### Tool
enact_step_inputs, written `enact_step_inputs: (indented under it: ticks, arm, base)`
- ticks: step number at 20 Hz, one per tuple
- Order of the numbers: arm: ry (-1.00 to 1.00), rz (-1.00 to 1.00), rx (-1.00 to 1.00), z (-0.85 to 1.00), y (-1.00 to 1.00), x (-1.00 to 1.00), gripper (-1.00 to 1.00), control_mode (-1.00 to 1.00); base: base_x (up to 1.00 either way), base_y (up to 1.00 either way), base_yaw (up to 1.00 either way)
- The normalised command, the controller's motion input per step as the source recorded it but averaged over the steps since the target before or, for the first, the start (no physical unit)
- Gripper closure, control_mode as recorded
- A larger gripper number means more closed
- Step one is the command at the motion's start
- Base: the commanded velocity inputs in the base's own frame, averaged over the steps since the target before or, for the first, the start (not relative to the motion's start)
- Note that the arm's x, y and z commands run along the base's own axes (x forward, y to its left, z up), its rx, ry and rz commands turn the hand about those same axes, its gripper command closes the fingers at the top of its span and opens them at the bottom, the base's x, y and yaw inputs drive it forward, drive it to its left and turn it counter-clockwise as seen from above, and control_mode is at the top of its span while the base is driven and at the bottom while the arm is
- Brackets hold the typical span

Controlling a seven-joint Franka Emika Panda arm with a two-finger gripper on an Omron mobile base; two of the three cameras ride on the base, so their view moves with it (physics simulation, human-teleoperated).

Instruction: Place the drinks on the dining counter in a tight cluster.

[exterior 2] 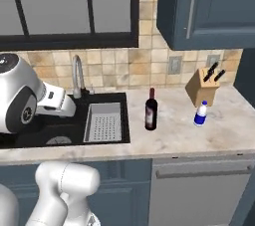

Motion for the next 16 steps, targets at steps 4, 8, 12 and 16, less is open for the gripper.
enact_step_inputs:
  ticks: [4,8,12,16]
  arm:
    - [0.0,0.0,0.0,0.0,0.0,0.0,-1.0,1.0]
    - [0.0,0.0,0.0,0.0,0.0,0.0,-1.0,1.0]
    - [0.0,0.0,0.0,0.0,0.0,0.0,-1.0,1.0]
    - [0.0,0.0,0.0,0.0,0.0,0.0,-1.0,1.0]
  base:
    - [-0.42,-1.0,0.56]
    - [0.0,-0.97,0.3]
    - [0.23,-0.55,0.08]
    - [0.54,-0.04,-0.03]
